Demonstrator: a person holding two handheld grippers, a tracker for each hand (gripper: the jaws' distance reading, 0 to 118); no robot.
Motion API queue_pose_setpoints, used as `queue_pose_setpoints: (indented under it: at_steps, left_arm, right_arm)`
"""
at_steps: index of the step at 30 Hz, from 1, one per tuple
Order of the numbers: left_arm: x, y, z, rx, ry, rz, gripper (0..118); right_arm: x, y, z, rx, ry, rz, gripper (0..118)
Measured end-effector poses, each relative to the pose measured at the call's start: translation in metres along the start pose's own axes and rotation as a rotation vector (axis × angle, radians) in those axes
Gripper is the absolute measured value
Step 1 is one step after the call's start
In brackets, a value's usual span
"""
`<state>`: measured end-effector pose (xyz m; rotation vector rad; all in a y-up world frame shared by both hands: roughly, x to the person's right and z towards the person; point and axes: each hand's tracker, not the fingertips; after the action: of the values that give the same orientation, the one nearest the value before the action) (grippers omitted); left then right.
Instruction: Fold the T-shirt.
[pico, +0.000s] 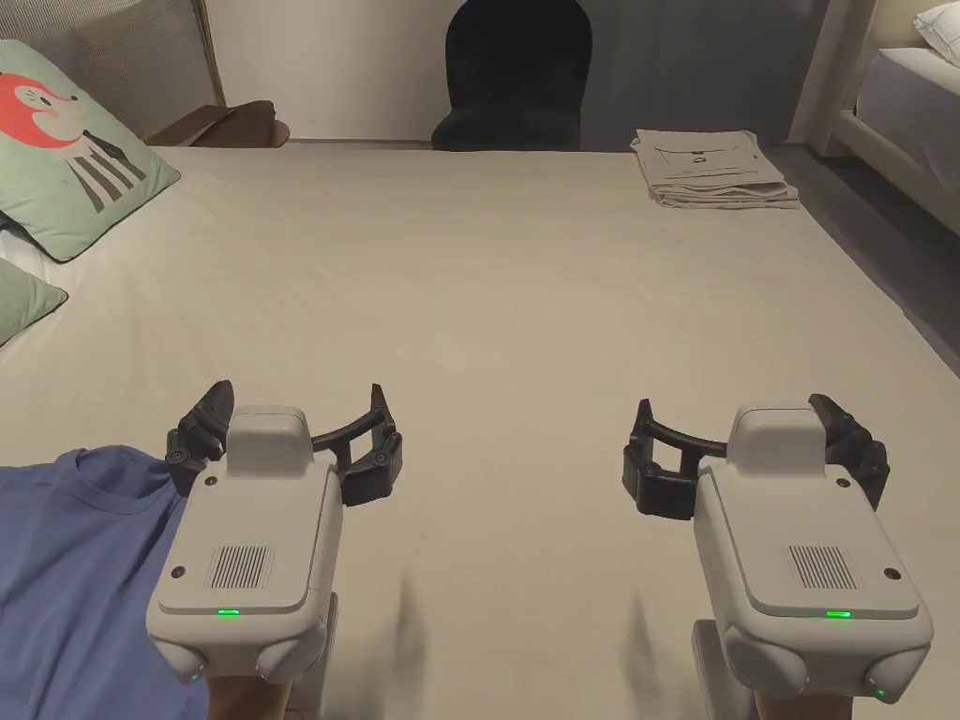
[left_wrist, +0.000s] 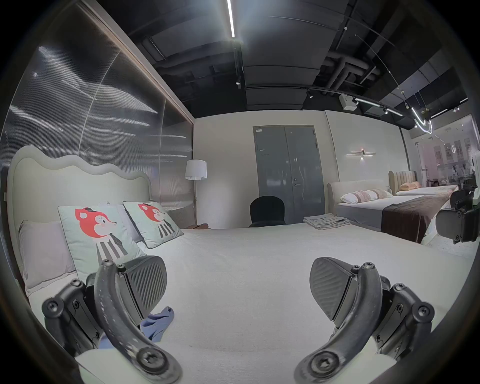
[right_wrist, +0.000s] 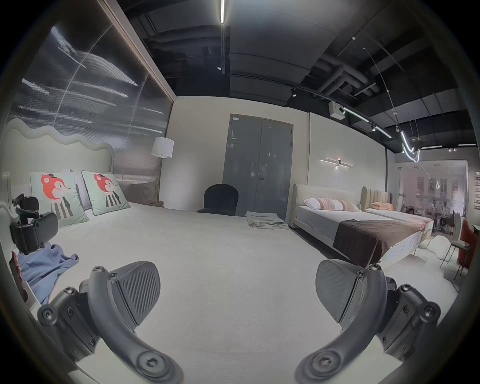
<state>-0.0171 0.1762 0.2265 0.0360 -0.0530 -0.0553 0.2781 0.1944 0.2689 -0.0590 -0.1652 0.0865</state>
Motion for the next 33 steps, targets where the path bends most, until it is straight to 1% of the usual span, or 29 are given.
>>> queue_pose_setpoints:
  at_steps: [33]
  left_arm:
    - [0.0001,0.0038,0.0008,0.015,-0.008,-0.01,110]
  right_arm:
    - [0.0036,0.0035,0.0037,0.015,0.007,0.0,118]
